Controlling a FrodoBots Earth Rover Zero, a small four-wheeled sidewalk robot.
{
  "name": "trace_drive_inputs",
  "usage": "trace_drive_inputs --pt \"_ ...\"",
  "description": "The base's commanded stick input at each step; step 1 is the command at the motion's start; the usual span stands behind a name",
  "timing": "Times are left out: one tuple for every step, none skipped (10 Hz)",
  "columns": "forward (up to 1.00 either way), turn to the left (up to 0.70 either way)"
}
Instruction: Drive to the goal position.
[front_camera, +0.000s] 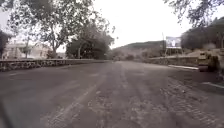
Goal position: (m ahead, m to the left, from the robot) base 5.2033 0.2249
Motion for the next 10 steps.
trace_drive_inputs --pt "0.7 0.0" --pt "0.7 0.0" --pt "0.7 0.0" --pt "0.7 0.0" --pt "0.7 0.0" --pt "0.7 0.0" --pt "0.7 0.0" --pt "0.7 0.0" --pt "0.7 0.0" --pt "0.7 0.0"
